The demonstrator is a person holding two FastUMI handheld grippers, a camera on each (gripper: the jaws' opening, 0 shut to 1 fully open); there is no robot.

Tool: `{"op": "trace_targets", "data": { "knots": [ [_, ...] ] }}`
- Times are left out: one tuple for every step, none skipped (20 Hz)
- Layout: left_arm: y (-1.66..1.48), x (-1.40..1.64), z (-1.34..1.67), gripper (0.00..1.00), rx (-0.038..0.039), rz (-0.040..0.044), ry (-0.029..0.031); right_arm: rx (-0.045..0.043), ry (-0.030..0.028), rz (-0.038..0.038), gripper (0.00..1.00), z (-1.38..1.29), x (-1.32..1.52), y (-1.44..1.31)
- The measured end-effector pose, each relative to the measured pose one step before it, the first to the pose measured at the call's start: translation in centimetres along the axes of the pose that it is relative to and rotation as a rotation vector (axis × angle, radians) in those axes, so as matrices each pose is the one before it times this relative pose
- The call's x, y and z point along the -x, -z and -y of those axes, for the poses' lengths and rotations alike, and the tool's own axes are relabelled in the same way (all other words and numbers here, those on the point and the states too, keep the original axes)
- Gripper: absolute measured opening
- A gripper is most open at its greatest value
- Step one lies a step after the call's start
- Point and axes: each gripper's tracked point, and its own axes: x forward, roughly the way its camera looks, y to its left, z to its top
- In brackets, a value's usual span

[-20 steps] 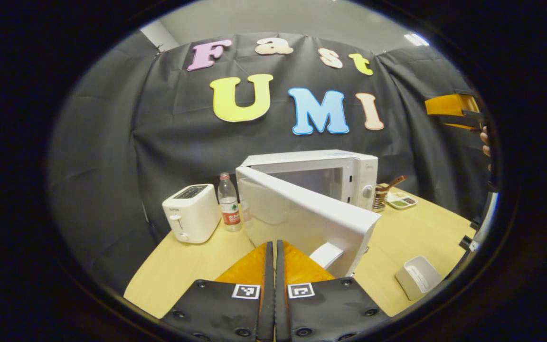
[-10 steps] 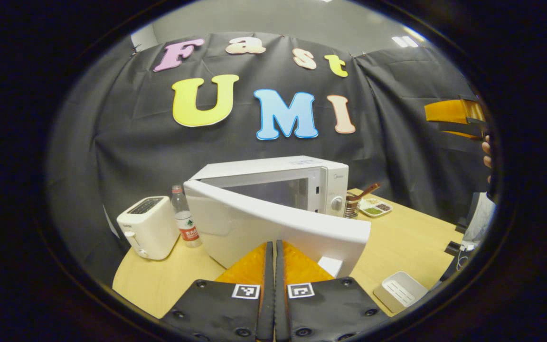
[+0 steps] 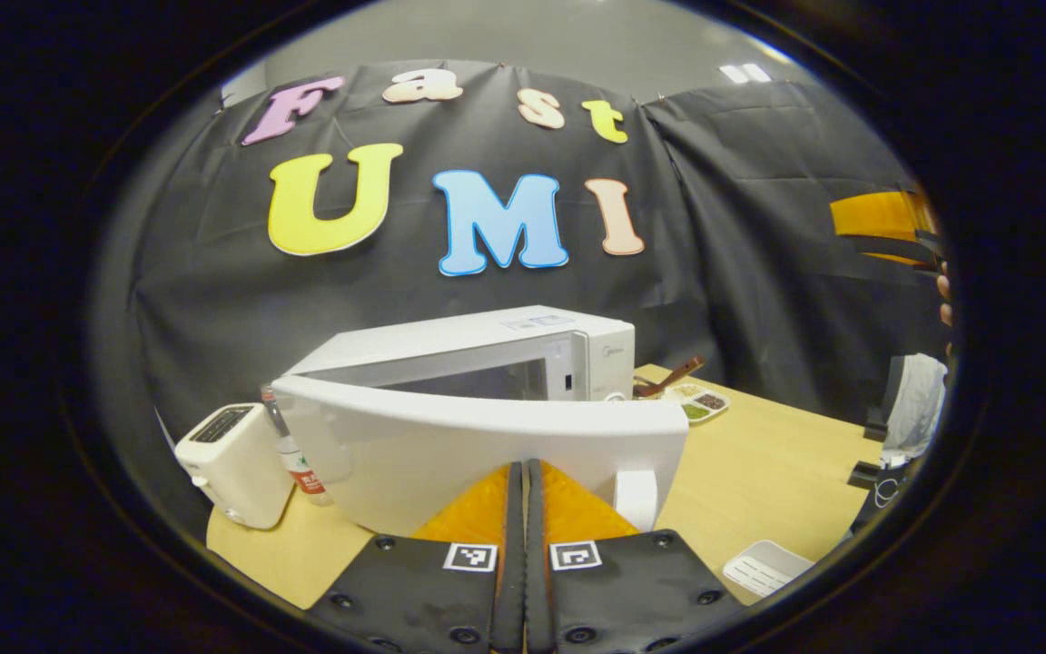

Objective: Open the microwave oven with the left hand, put the food in, and close the microwave oven.

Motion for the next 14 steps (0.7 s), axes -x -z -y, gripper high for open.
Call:
{"op": "trace_targets", "data": {
  "knots": [
    [-0.201, -0.807, -0.012, 0.07, 0.00119, 0.00316, 0.00138, 0.0071, 0.00964, -0.00108, 0.97, 0.314, 0.146, 0.005],
    [-0.254, -0.744, -0.144, 0.07, 0.00451, 0.00229, -0.00162, 0.00653, 0.0088, -0.0002, 0.97, 0.276, 0.222, -0.075],
    [-0.153, -0.713, -0.086, 0.07, 0.00669, 0.00203, 0.00108, 0.00575, 0.0101, 0.00236, 0.97, 0.294, 0.16, -0.049],
    [-0.202, -0.768, -0.02, 0.07, 0.00559, -0.00148, -0.00067, 0.00406, 0.00865, 0.0002, 0.97, 0.294, 0.046, 0.012],
    [0.047, -0.641, -0.143, 0.07, 0.00137, -0.00131, -0.00159, 0.00162, 0.00289, -0.00477, 0.97, 0.092, 0.019, 0.087],
    [-0.105, -0.792, -0.185, 0.07, -0.00321, 0.00055, -0.00439, 0.00312, 0.00249, -0.00698, 0.97, 0.059, -0.042, 0.21],
    [-0.156, -0.657, -0.131, 0.07, -0.0025, 0.00067, -0.00357, 0.00196, 0.00218, -0.00925, 0.97, 0.026, -0.131, 0.207],
    [-0.205, -0.605, -0.342, 0.07, -0.00152, 0.00123, -0.00757, -0.00227, 0.00091, -0.00777, 0.97, -0.038, -0.214, 0.245],
    [-0.118, -0.483, -0.583, 0.07, 0.0006, 0.00313, -0.01869, -0.00577, -0.00167, -0.00249, 0.97, -0.124, -0.063, 0.071],
    [0.052, -0.676, -0.366, 0.07, 0.00181, -0.00176, -0.01704, -0.00241, -0.00147, -0.00007, 0.97, -0.181, 0.021, -0.041],
    [0.277, -0.608, -0.337, 0.07, 0.00371, -0.00519, -0.01754, 0.00407, -0.00102, -0.00312, 0.97, -0.085, -0.115, 0.133],
    [0.027, -0.575, -0.293, 0.07, 0.00592, -0.00389, -0.01107, 0.00655, -0.00255, -0.00311, 0.97, -0.083, -0.132, 0.153],
    [0.044, -0.468, -0.24, 0.07, 0.00511, -0.00214, -0.00887, 0.00456, -0.00416, -0.00331, 0.97, -0.216, -0.02, 0.024],
    [-0.14, -0.512, -0.282, 0.07, 0.00308, 0.00025, -0.00849, 0.00206, -0.00647, -0.00308, 0.97, -0.199, -0.008, -0.001]
  ]
}}
